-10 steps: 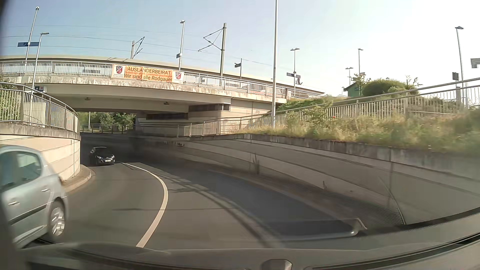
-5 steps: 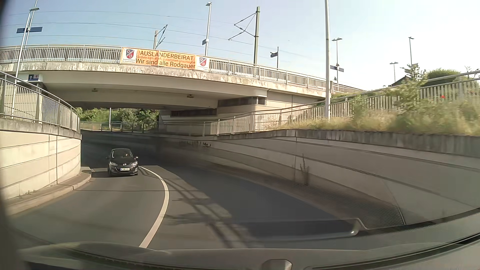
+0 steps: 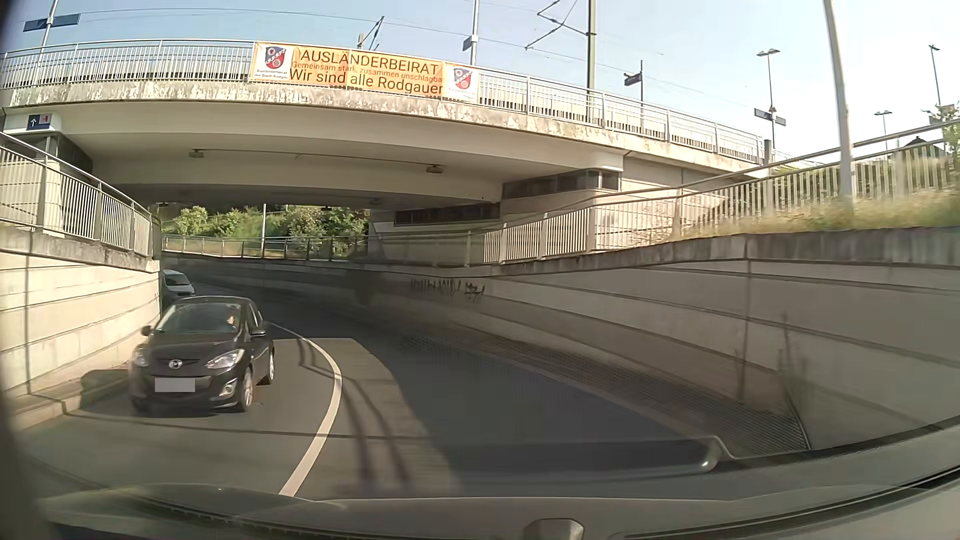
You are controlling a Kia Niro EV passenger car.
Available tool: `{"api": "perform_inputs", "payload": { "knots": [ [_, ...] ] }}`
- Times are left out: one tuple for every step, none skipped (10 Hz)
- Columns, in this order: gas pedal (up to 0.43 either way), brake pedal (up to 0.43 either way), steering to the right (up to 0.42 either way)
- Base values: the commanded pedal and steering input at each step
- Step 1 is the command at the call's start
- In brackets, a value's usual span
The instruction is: Follow the waypoints while adhering to traffic rules and regulations
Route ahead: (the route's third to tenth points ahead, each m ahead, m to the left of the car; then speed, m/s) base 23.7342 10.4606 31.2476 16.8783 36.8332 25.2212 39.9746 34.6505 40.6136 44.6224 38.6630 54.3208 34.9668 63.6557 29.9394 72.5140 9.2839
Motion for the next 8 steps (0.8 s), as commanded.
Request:
{"api": "perform_inputs", "payload": {
  "knots": [
    [0.0,0.012,-0.108],
    [0.0,0.012,-0.108],
    [0.0,0.012,-0.108],
    [0.0,0.012,-0.108],
    [0.0,0.012,-0.108],
    [0.0,0.012,-0.108],
    [0.0,0.012,-0.108],
    [0.0,0.012,-0.108]
  ]
}}
